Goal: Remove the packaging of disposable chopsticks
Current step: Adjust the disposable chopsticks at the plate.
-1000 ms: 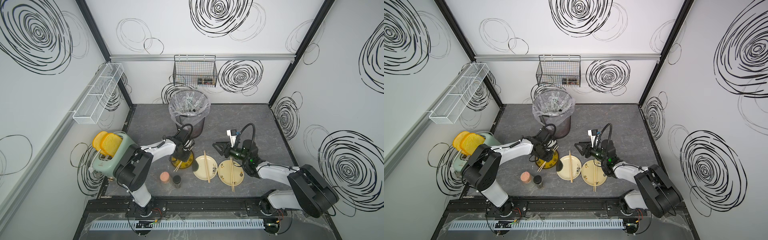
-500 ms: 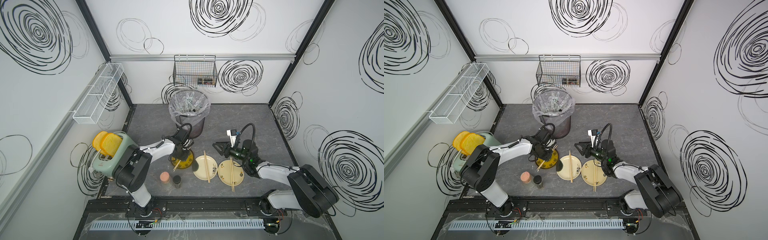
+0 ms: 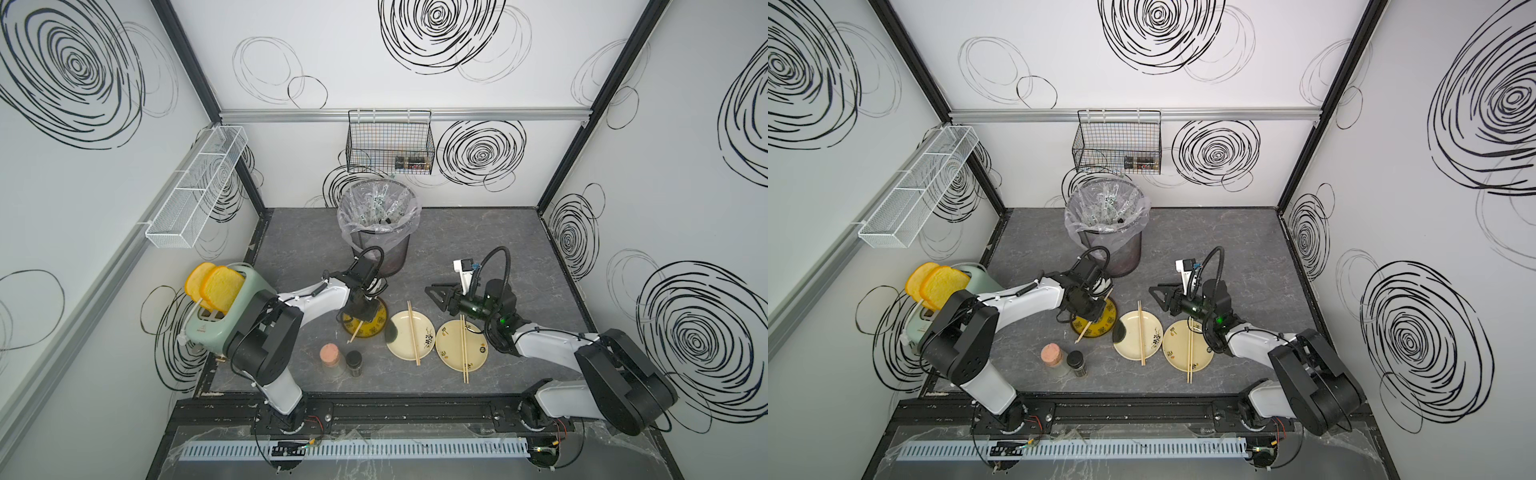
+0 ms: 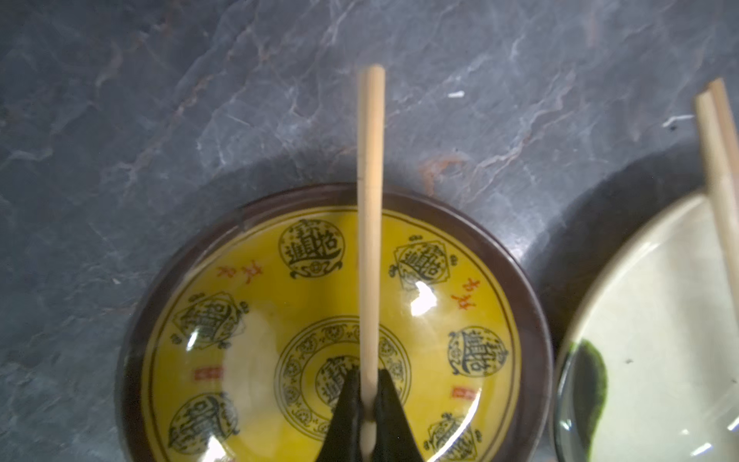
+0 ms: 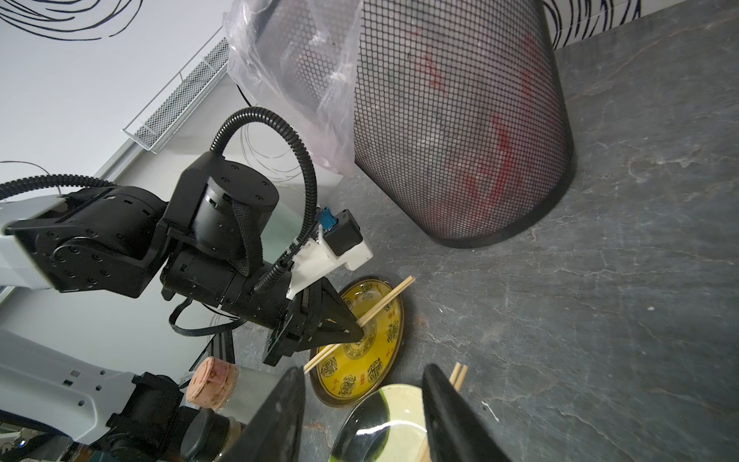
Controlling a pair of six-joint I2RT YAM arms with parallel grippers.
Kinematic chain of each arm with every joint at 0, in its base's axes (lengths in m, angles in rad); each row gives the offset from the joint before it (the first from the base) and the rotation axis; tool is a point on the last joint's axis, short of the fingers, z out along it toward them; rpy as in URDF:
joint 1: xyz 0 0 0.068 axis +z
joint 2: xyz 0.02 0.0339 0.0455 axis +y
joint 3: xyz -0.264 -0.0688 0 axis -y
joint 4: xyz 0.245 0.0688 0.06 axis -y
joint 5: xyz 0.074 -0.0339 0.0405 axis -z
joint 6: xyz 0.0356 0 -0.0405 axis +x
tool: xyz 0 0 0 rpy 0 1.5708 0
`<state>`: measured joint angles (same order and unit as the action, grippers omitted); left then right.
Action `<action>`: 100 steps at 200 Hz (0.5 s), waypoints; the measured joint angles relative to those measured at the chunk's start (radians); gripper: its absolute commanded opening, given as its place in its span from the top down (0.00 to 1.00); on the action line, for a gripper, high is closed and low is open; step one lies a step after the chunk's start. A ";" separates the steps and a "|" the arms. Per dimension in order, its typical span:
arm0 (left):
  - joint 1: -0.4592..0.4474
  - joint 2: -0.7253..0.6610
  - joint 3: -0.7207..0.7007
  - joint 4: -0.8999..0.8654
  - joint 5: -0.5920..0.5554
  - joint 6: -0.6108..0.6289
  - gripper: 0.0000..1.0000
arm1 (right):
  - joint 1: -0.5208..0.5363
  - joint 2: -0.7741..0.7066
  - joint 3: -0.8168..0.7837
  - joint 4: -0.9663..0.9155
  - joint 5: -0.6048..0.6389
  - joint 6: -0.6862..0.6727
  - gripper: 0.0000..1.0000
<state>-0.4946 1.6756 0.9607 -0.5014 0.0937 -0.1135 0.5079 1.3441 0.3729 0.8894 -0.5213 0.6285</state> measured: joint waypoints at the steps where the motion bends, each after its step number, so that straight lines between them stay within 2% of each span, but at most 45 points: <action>1: 0.000 0.000 0.000 0.000 0.001 0.000 0.93 | 0.000 0.000 0.000 0.000 0.000 0.000 0.49; 43: 0.000 0.000 0.000 0.001 0.014 0.005 0.79 | 0.000 0.000 0.000 0.000 0.000 0.000 0.49; 100: 0.000 0.000 -0.001 0.002 0.013 0.008 0.75 | 0.000 0.000 0.000 -0.003 0.000 0.000 0.49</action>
<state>-0.4942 1.6756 0.9600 -0.4992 0.1066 -0.1051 0.5079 1.3441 0.3729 0.8867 -0.5213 0.6285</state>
